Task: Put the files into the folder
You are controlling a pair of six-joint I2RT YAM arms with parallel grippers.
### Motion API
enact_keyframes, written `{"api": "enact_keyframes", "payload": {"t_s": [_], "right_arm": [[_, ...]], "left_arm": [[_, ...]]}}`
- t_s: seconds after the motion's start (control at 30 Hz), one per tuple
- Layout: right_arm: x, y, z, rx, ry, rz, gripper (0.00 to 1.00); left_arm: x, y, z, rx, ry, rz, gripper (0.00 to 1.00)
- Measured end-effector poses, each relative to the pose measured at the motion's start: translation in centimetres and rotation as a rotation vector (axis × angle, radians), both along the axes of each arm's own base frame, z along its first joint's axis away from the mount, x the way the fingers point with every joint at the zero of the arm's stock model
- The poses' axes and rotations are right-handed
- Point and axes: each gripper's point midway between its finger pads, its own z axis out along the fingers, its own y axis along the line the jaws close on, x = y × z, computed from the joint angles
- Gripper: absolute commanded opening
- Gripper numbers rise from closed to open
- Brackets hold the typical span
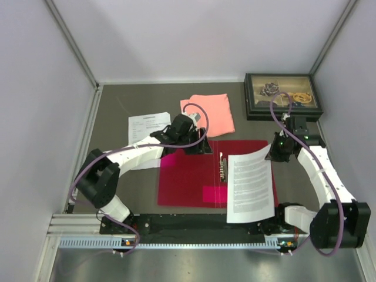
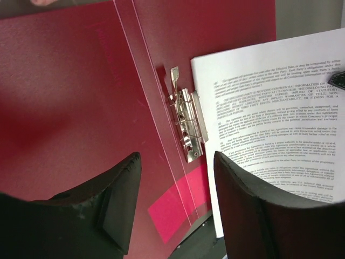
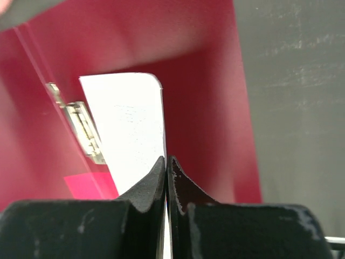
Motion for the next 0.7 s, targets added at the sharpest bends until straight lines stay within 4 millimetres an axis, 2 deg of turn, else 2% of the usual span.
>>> {"api": "enact_keyframes", "payload": {"t_s": [0.1, 0.27, 0.47, 0.5, 0.57, 0.6, 0.7], "right_arm": [[0.3, -0.5, -1.0, -0.039, 0.042, 0.035, 0.0], [0.9, -0.8, -1.4, -0.068, 0.046, 0.069, 0.0], [2.2, 0.0, -2.0, -0.026, 0.036, 0.085, 0.0], [2.4, 0.0, -2.1, -0.023, 0.037, 0.082, 0.14], [2.8, 0.1, -2.6, -0.014, 0.047, 0.07, 0.27], [2.9, 0.1, -2.9, -0.01, 0.056, 0.062, 0.4], [2.9, 0.2, -3.8, 0.0, 0.082, 0.045, 0.51]], "left_arm": [[0.1, -1.0, -1.1, -0.003, 0.009, -0.011, 0.59], [-0.1, -1.5, -3.7, 0.026, 0.05, -0.02, 0.59], [0.2, -1.7, -4.3, 0.025, 0.053, -0.02, 0.58], [0.2, -1.8, -4.3, 0.022, 0.052, -0.02, 0.58], [0.3, -1.8, -4.3, 0.019, 0.05, -0.021, 0.58], [0.3, -1.9, -4.2, 0.016, 0.048, -0.023, 0.58], [0.3, -2.0, -4.2, 0.01, 0.045, -0.024, 0.58]]}}
